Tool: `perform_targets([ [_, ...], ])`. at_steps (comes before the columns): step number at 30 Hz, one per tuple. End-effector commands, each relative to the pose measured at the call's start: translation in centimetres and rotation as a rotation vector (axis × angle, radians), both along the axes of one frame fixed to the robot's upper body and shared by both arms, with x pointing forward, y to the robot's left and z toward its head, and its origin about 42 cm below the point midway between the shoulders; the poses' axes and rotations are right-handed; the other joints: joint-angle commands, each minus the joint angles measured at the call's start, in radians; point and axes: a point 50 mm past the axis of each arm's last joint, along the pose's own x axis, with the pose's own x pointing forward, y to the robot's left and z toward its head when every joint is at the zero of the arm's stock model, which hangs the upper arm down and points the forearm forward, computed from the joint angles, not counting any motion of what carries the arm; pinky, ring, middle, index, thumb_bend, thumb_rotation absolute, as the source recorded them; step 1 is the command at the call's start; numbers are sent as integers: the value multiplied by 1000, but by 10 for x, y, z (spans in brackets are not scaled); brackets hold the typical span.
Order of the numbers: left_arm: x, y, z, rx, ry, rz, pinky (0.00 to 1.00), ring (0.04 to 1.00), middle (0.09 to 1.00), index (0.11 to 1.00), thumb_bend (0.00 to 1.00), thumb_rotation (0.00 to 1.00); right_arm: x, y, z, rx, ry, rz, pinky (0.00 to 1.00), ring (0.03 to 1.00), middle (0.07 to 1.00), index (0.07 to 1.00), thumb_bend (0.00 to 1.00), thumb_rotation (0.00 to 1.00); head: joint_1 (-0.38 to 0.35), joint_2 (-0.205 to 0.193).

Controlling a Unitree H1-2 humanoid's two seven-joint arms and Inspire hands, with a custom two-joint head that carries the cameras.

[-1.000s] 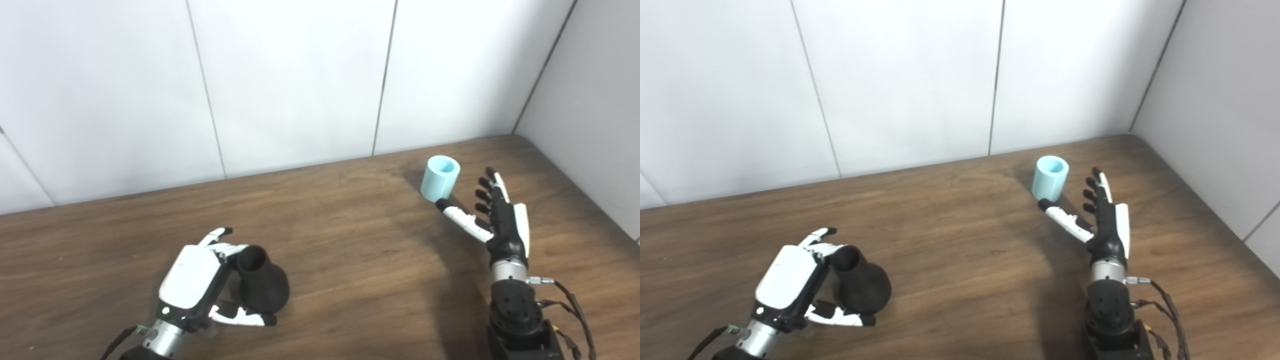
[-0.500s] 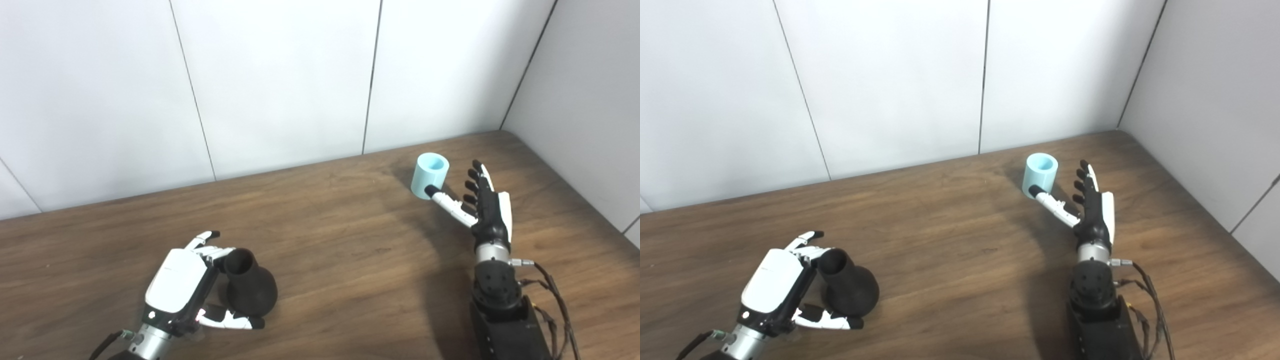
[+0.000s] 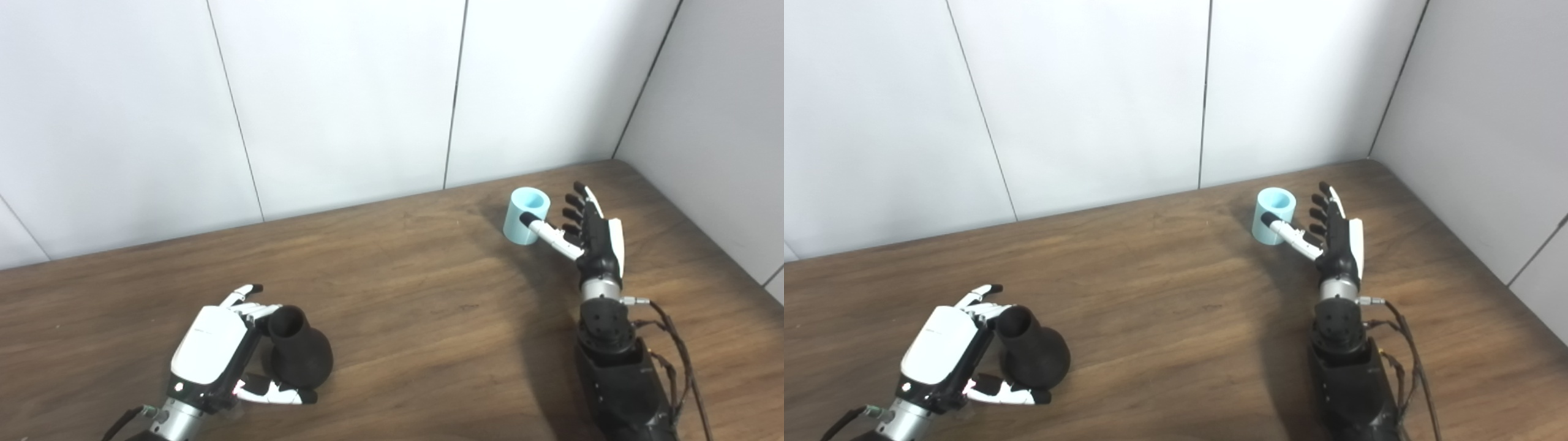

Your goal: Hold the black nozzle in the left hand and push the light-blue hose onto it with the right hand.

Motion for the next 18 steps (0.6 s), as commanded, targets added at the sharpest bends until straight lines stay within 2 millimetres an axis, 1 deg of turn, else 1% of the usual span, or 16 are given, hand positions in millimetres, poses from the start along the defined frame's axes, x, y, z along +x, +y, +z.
perform_targets([
  [1, -29, 18, -42, 22, 115, 29, 847, 486, 435, 508, 503, 0, 13, -6, 26, -57, -76, 22, 767, 842, 882, 907, 935, 371, -1, 1],
  [3, -29, 18, -42, 25, 115, 30, 849, 481, 436, 510, 503, 0, 17, -7, 26, -67, -76, 33, 749, 827, 868, 891, 915, 314, -1, 1],
  [4, -29, 18, -42, 25, 114, 30, 848, 479, 435, 511, 503, 0, 19, -8, 26, -73, -69, 38, 749, 825, 863, 886, 919, 300, 2, 1],
  [9, -30, 18, -42, 27, 107, 29, 836, 476, 433, 513, 503, 0, 29, -11, 23, -142, -33, 63, 716, 791, 828, 853, 958, 293, 2, 0],
  [10, -30, 18, -42, 27, 107, 28, 833, 476, 432, 513, 503, 0, 31, -12, 23, -141, -29, 69, 716, 792, 830, 851, 958, 268, 2, 0],
  [15, -30, 17, -43, 22, 111, 29, 837, 479, 436, 509, 503, 0, 39, -16, 17, -127, -11, 94, 771, 828, 848, 874, 951, 212, 4, 0],
  [18, -30, 17, -43, 19, 110, 31, 843, 481, 439, 507, 504, 0, 42, -19, 12, -141, 5, 105, 771, 829, 846, 874, 960, 183, 5, -1],
])
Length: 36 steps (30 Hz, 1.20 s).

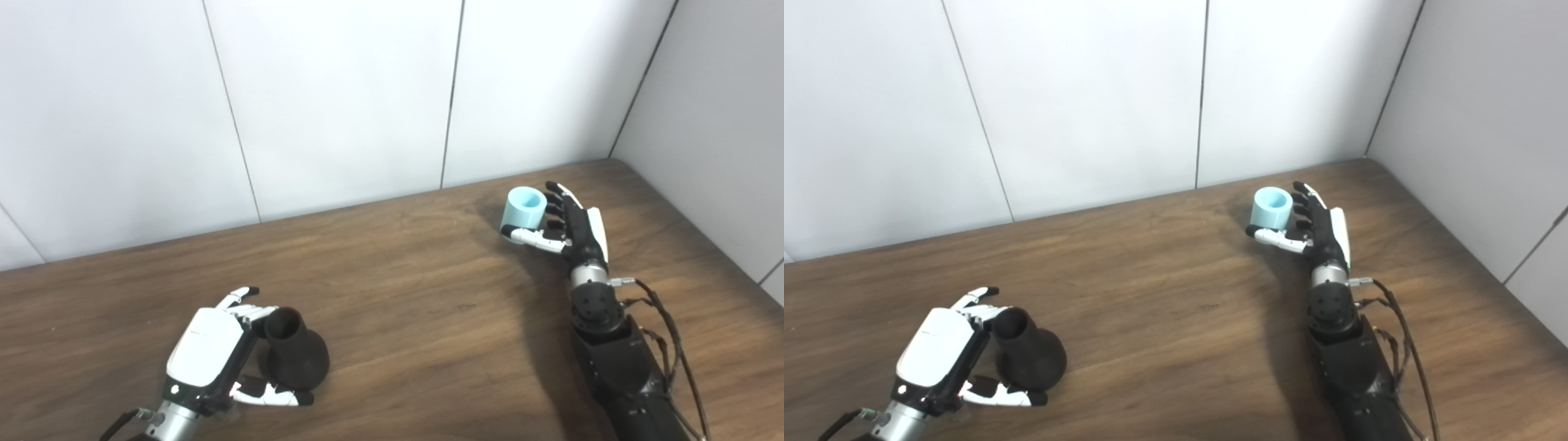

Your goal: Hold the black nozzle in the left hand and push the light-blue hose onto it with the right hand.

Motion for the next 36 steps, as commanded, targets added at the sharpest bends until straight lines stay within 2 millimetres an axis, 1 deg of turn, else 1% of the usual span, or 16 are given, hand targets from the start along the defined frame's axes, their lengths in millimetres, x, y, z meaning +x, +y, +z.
perform_targets([
  [1, -30, 16, -43, 13, 110, 31, 845, 480, 438, 508, 503, 0, 14, -10, 27, -62, -88, 22, 767, 825, 843, 870, 963, 176, -1, 1],
  [4, -30, 16, -42, 14, 113, 35, 849, 482, 438, 507, 503, 0, 16, -13, 23, -79, -74, 23, 741, 804, 829, 856, 968, 177, -1, 1],
  [9, -30, 17, -42, 17, 114, 35, 851, 486, 437, 507, 503, 0, 19, -17, 17, -27, -85, 35, 737, 802, 834, 858, 964, 152, 1, 0],
  [16, -31, 16, -43, 14, 112, 35, 839, 480, 435, 509, 503, 0, 21, -19, 12, -46, -63, 36, 724, 783, 808, 828, 951, 200, 5, 0],
  [20, -31, 17, -42, 14, 116, 35, 850, 483, 431, 511, 502, 0, 22, -18, 13, -54, -71, 28, 665, 732, 760, 766, 943, 200, 6, 0],
  [21, -30, 17, -42, 14, 117, 34, 851, 484, 433, 511, 503, 0, 22, -18, 13, -54, -74, 28, 626, 693, 727, 726, 943, 194, 6, 0],
  [22, -30, 17, -42, 16, 115, 34, 852, 485, 433, 510, 503, 0, 22, -17, 13, -45, -76, 28, 615, 679, 713, 711, 941, 193, 6, 0],
  [25, -30, 16, -42, 13, 111, 34, 844, 482, 432, 510, 503, 0, 23, -17, 13, -35, -65, 25, 628, 689, 708, 695, 928, 175, 10, 1],
  [28, -31, 16, -41, 14, 113, 39, 846, 485, 433, 508, 503, 0, 24, -15, 15, -25, -61, 26, 587, 642, 665, 652, 937, 151, 10, 1],
  [30, -31, 16, -41, 14, 113, 41, 846, 487, 431, 507, 503, 0, 24, -15, 15, -25, -58, 26, 572, 628, 646, 619, 956, 150, 10, 1],
  [31, -30, 16, -41, 14, 115, 42, 847, 487, 431, 507, 503, 0, 25, -15, 15, -41, -50, 27, 569, 625, 644, 613, 958, 150, 10, 1],
  [33, -30, 16, -41, 16, 114, 42, 853, 489, 435, 506, 503, 0, 25, -15, 16, -67, -38, 33, 530, 595, 614, 589, 954, 157, 10, 1],
  [36, -30, 16, -42, 11, 113, 40, 853, 490, 434, 507, 503, 0, 23, -14, 16, -86, -13, 56, 522, 589, 606, 579, 947, 168, 10, 1],
])
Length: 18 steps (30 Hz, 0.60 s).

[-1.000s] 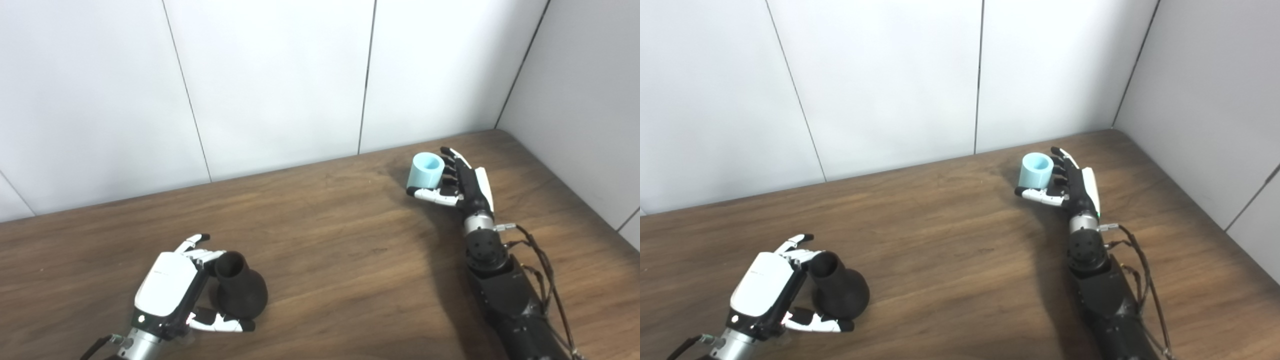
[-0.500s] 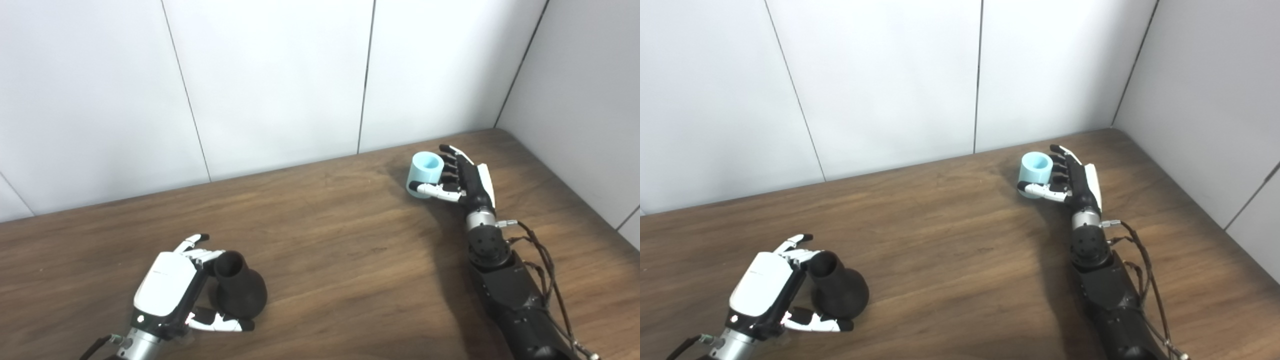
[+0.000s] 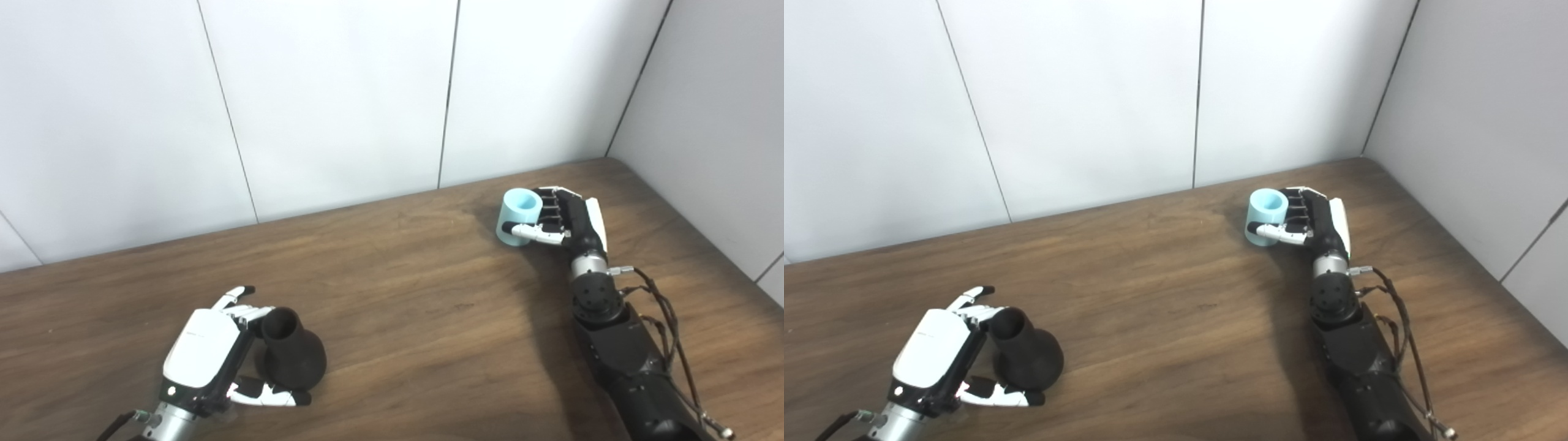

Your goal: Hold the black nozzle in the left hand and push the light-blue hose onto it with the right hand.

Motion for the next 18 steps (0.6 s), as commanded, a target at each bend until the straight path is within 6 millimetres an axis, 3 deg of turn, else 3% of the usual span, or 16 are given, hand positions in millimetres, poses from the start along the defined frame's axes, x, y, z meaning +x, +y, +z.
perform_targets([
  [1, -30, 15, -42, 11, 111, 32, 852, 490, 433, 507, 502, 0, 7, 0, 17, -35, -15, 38, 520, 588, 604, 578, 944, 171, -1, 1],
  [8, -31, 15, -41, 11, 111, 35, 851, 492, 430, 507, 502, 0, 3, -1, 15, 62, -26, 54, 484, 544, 578, 534, 885, 74, 1, 6],
  [9, -30, 15, -42, 14, 110, 35, 847, 492, 431, 507, 502, 0, 3, -1, 14, 81, -28, 52, 476, 536, 576, 511, 708, 102, 1, 6],
  [10, -30, 15, -42, 16, 110, 35, 847, 493, 433, 506, 502, 0, 2, -1, 14, 95, -32, 49, 461, 522, 567, 496, 598, 119, 0, 9],
  [11, -30, 16, -41, 19, 111, 37, 848, 492, 432, 506, 502, 0, 1, -1, 13, 105, -37, 49, 448, 510, 557, 491, 560, 124, 0, 9],
  [16, -30, 17, -41, 21, 109, 39, 848, 488, 434, 508, 503, 0, -2, -1, 9, 111, -48, 48, 423, 479, 524, 484, 517, 122, 0, 9],
  [18, -30, 17, -41, 19, 108, 39, 851, 493, 437, 505, 503, 0, -3, 0, 9, 119, -52, 48, 410, 463, 502, 477, 523, 31, 0, 9],
])
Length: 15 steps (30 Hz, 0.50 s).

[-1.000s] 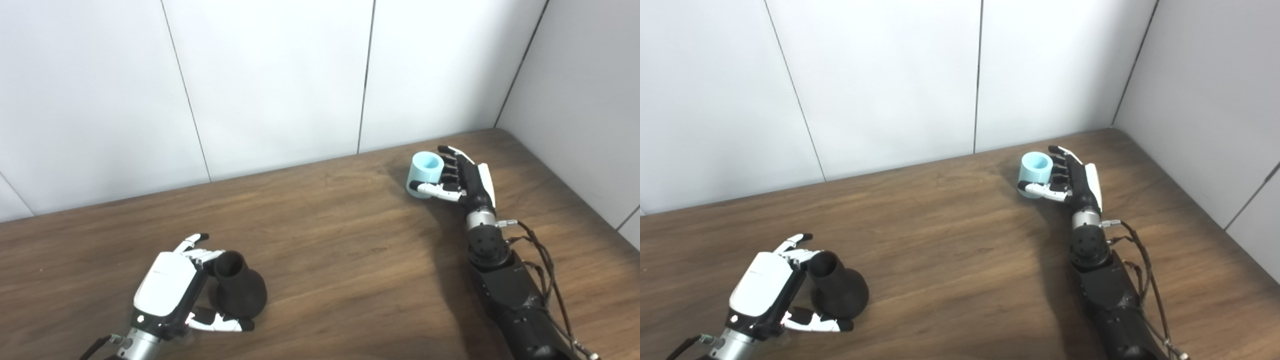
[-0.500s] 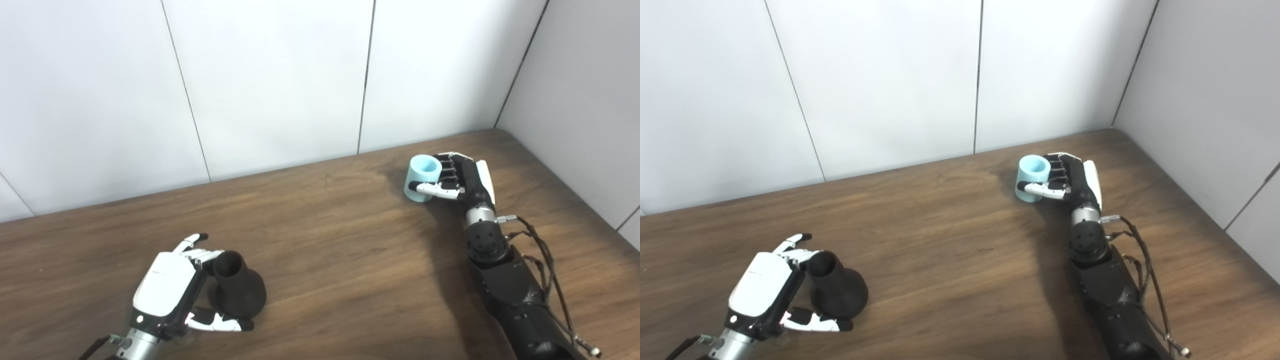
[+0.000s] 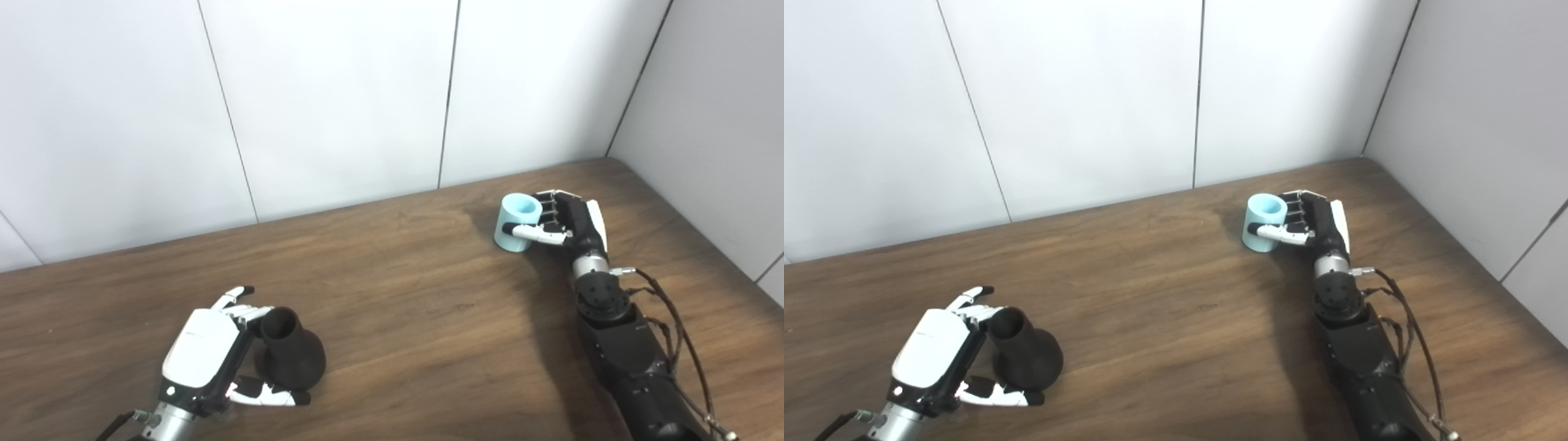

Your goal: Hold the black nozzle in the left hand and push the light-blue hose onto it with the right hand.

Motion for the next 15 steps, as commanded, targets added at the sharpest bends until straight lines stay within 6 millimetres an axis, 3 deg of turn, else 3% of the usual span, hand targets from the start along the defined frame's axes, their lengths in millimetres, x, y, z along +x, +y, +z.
perform_targets([
  [1, -30, 16, -41, 21, 111, 35, 853, 494, 438, 504, 503, 0, 2, 3, 9, -9, -40, 30, 406, 460, 497, 476, 525, 12, 0, 0],
  [15, -31, 14, -43, 19, 115, 31, 848, 491, 439, 506, 503, 0, -3, 8, 12, -40, -101, 74, 389, 438, 497, 486, 518, 0, 10, -2],
])
